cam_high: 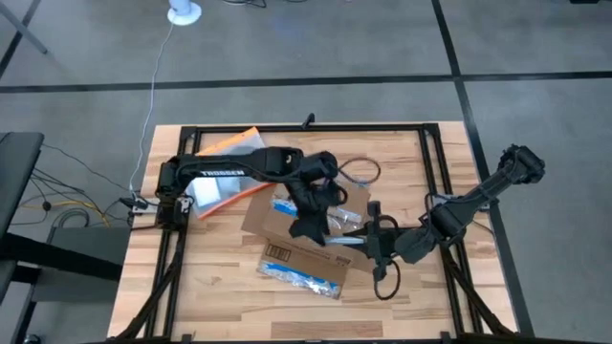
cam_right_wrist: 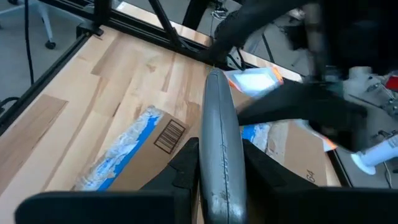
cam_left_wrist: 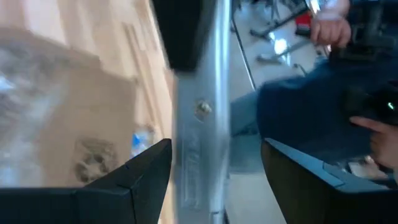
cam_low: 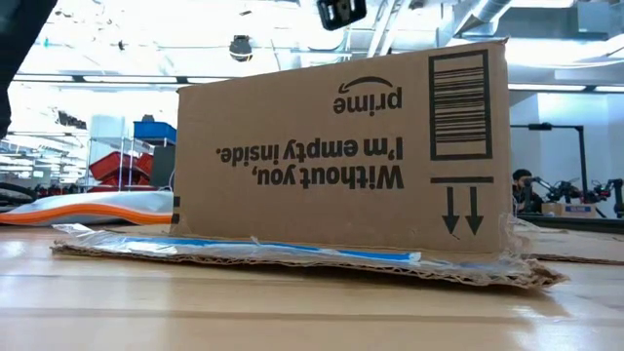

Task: Unpack boxes
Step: Break down the box using the silver cutter until it is completely flat

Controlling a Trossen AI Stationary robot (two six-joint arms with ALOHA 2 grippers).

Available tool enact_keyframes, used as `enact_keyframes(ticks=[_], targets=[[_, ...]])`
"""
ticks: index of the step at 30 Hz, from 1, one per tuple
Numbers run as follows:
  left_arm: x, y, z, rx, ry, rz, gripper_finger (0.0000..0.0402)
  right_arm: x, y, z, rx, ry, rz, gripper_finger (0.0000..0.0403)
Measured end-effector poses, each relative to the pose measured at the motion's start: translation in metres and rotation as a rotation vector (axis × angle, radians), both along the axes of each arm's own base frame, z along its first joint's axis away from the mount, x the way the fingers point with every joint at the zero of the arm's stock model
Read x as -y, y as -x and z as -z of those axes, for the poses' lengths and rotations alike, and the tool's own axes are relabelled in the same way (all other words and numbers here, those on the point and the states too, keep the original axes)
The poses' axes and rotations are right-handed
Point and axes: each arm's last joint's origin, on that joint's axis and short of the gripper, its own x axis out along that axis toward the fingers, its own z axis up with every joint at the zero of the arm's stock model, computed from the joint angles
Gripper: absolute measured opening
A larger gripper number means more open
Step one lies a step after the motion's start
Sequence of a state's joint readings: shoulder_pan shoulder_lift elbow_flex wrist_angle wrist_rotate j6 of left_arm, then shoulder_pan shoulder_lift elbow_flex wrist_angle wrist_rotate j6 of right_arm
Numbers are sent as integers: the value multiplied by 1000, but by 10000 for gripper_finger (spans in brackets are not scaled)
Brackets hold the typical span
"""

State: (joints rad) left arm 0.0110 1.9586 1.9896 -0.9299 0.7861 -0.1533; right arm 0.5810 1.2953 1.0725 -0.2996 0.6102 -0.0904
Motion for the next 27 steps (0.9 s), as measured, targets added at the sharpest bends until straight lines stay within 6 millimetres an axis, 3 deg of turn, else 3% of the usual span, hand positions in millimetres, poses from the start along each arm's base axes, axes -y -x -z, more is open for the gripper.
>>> enact_keyframes(ticks=[13,20,27], targets=[[9,-12,19,-33,76,86,234,2,-2,1,-21,-18,-32,58],[11,-19,42,-114,123,126,233,4,-3,-1,-3,-2,-26,58],[3,-21,42,-104,149,124,233,3,-4,-2,-1,10,-51,58]])
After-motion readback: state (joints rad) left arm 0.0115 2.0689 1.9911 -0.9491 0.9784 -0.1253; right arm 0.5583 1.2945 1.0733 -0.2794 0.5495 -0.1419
